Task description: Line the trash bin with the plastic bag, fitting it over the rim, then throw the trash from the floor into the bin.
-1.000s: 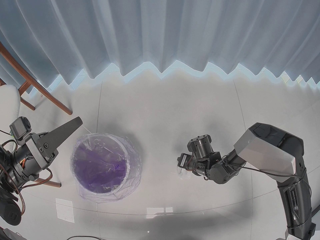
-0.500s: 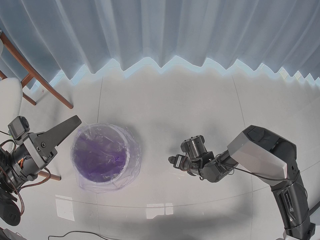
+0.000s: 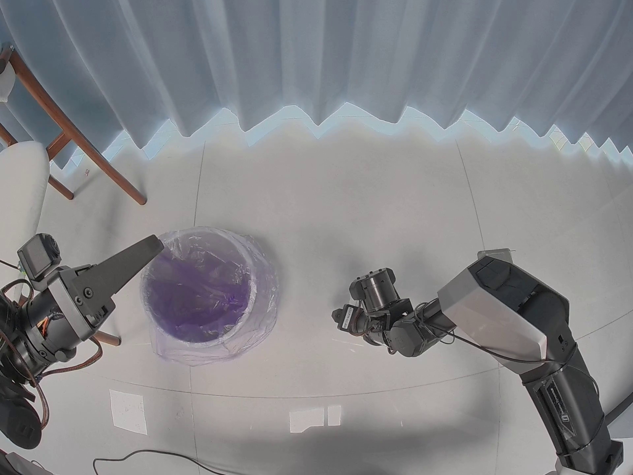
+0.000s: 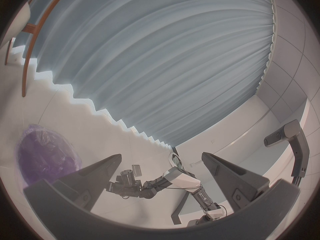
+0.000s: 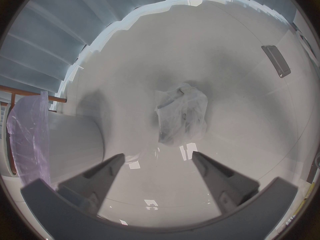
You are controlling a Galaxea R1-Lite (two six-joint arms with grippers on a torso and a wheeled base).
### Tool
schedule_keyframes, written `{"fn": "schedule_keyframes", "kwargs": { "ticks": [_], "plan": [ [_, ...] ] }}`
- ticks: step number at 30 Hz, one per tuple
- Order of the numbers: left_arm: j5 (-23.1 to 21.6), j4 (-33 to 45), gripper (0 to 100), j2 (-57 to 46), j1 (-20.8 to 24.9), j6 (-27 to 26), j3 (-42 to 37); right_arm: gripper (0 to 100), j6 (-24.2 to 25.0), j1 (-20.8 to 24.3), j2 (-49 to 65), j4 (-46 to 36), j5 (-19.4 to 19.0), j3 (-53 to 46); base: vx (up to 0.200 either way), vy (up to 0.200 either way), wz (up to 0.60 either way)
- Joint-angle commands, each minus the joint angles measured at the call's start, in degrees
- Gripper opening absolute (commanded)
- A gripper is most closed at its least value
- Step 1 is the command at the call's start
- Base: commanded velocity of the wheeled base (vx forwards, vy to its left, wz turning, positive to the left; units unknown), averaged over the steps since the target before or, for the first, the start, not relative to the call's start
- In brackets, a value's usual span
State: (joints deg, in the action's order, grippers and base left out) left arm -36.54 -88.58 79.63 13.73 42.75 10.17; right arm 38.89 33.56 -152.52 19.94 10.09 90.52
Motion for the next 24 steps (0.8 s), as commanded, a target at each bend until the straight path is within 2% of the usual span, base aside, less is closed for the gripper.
{"fn": "schedule_keyframes", "kwargs": {
  "ticks": [1, 12, 13, 18, 24],
  "plan": [
    [0.0, 0.0, 100, 0.1, 0.2, 0.0, -0.2, 0, 0.0, -0.5, -1.1, -0.3, 0.0, 1.4, 0.000, 0.000, 0.00],
    [0.1, 0.0, 100, 0.1, 0.4, 0.0, -0.2, 0, -0.5, -2.0, 0.2, -0.3, 1.1, 0.6, 0.000, 0.000, 0.00],
    [0.1, 0.0, 100, 0.0, 0.4, 0.0, -0.2, 100, -0.5, -1.7, 1.7, 0.0, 2.4, -1.5, 0.000, 0.000, 0.00],
    [0.1, 0.0, 100, 0.0, 0.4, 0.0, -0.2, 100, 1.1, -0.5, 7.1, 2.4, 3.3, -7.2, 0.000, 0.000, 0.00],
    [0.4, 0.0, 100, 0.0, -0.1, 0.0, 0.3, 100, 0.0, -1.1, 6.9, 2.9, 3.3, -5.3, 0.000, 0.000, 0.00]
  ]
}}
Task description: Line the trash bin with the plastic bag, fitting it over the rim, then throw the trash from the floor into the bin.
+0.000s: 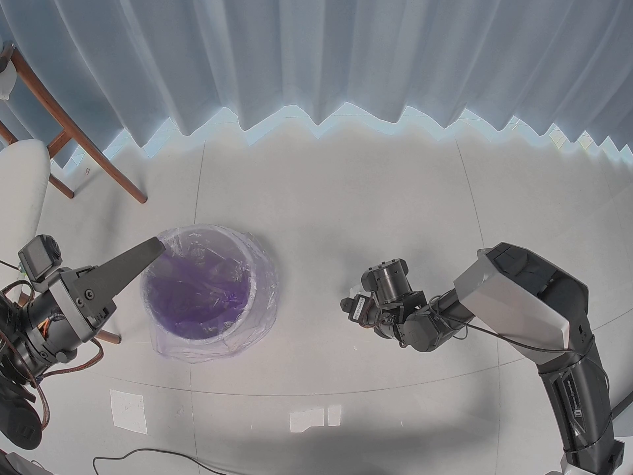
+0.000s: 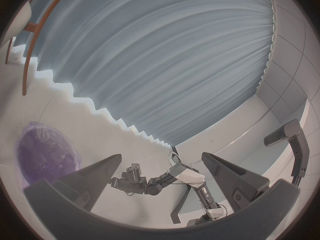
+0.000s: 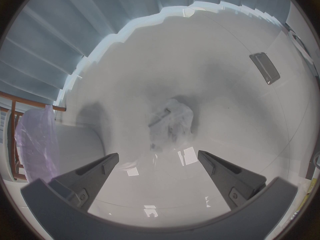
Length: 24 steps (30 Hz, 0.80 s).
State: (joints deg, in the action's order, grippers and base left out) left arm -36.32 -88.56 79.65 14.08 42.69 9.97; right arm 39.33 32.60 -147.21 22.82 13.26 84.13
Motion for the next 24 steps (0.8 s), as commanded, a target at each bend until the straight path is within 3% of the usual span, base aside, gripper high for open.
{"fn": "schedule_keyframes", "kwargs": {
  "ticks": [1, 7, 24],
  "plan": [
    [0.2, 0.0, 100, 0.0, -0.5, 0.0, 0.6, 100, -0.6, -0.3, 1.0, -0.1, 0.0, 1.7, 0.000, 0.000, 0.00],
    [0.8, 0.0, 100, 0.1, -0.7, 0.3, 1.0, 100, -2.9, -1.2, -3.2, -0.3, 0.1, 5.9, 0.000, 0.000, 0.00],
    [0.6, 0.0, 100, 0.1, -0.7, 0.2, 0.8, 100, -3.1, -1.5, -8.3, -4.5, 0.1, 14.4, 0.035, 0.000, 0.00]
  ]
}}
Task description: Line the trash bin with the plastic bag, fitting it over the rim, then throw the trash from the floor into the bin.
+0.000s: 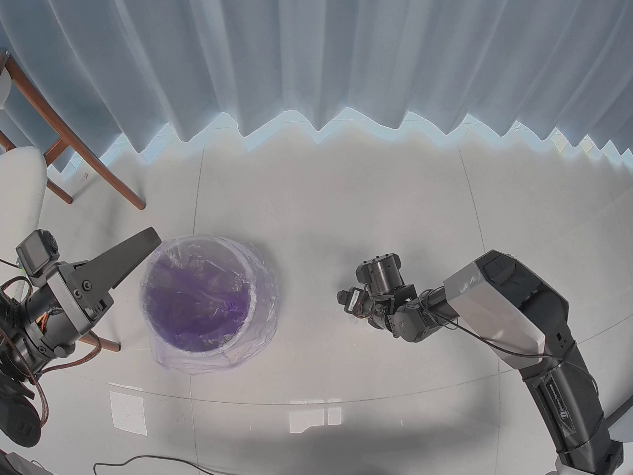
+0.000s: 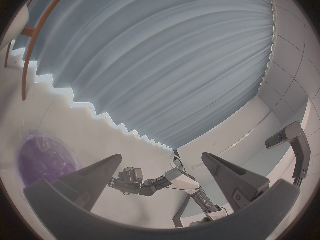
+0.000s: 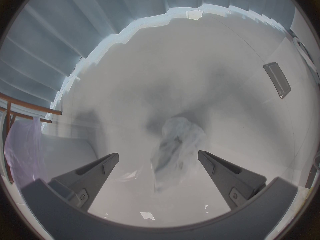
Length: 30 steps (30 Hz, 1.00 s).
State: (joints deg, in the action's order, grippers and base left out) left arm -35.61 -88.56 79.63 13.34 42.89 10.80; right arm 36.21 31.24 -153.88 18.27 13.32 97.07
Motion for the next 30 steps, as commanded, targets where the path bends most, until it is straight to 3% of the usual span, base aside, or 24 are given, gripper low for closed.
{"fn": "schedule_keyframes", "kwargs": {
  "ticks": [1, 9, 10, 25, 28, 30],
  "plan": [
    [-0.1, 0.0, 100, 0.0, 0.0, 0.0, -0.2, 100, 0.0, -0.2, -1.7, -0.1, 0.0, 1.9, 0.000, 0.000, 0.00],
    [-0.1, 0.0, 100, 0.0, 0.1, -0.1, -0.3, 100, 0.6, -0.6, -2.4, -2.9, 0.0, 2.1, 0.000, 0.000, 0.00],
    [-0.1, 0.0, 100, 0.0, 0.1, -0.1, -0.3, 0, 0.6, -0.6, -2.4, -2.9, 0.0, 2.1, 0.000, 0.000, 0.00],
    [-0.1, 0.0, 100, 0.0, 0.1, -0.1, -0.3, 0, 1.4, -0.6, -0.9, -2.9, 0.7, -0.7, 0.000, 0.000, 0.00],
    [0.0, 0.0, 100, 0.0, 0.1, -0.1, -0.3, 0, 2.7, -0.6, 2.7, -2.5, 0.8, -4.4, 0.000, 0.000, 0.00],
    [0.0, 0.0, 100, 0.1, 0.0, -0.1, -0.2, 0, 7.5, -0.3, 10.7, -2.1, 0.8, -11.5, 0.000, 0.000, 0.00]
  ]
}}
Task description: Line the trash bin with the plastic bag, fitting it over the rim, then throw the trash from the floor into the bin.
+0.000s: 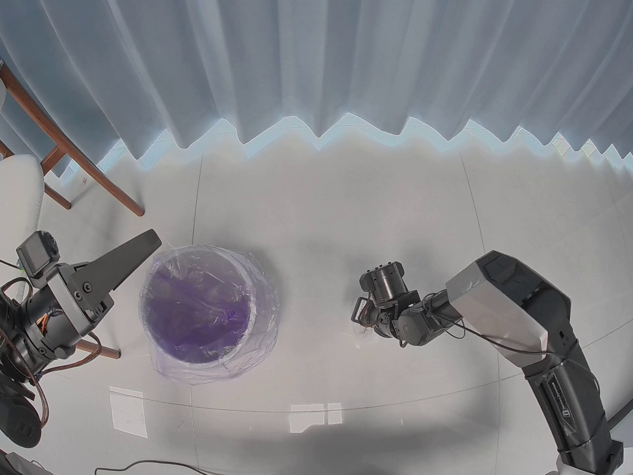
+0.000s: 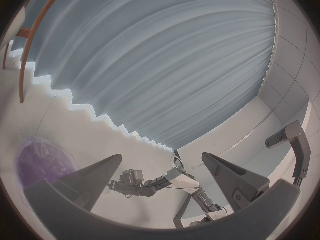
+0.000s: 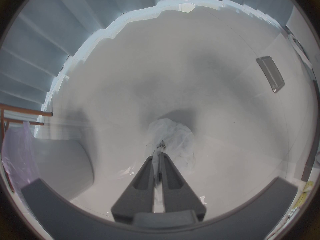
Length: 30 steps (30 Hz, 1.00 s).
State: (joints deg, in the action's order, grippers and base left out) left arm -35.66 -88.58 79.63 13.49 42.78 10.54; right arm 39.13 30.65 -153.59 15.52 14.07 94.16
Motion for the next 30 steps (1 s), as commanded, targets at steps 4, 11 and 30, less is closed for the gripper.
{"fn": "schedule_keyframes", "kwargs": {
  "ticks": [4, 11, 30],
  "plan": [
    [0.1, 0.0, 100, 0.0, -0.7, -0.1, -0.2, 0, 12.2, 1.2, 26.3, 0.7, -4.0, -21.2, 0.000, 0.000, 0.00],
    [0.1, 0.0, 100, -0.8, -3.2, -0.8, -2.4, 0, 17.3, 5.4, 58.0, -0.1, -14.1, -36.0, 0.000, 0.029, 0.00],
    [3.6, 0.0, 100, -6.9, -2.2, -0.8, -0.5, 0, 16.8, 21.2, 60.4, 18.9, -12.0, -45.1, 0.000, 0.200, 0.00]
  ]
}}
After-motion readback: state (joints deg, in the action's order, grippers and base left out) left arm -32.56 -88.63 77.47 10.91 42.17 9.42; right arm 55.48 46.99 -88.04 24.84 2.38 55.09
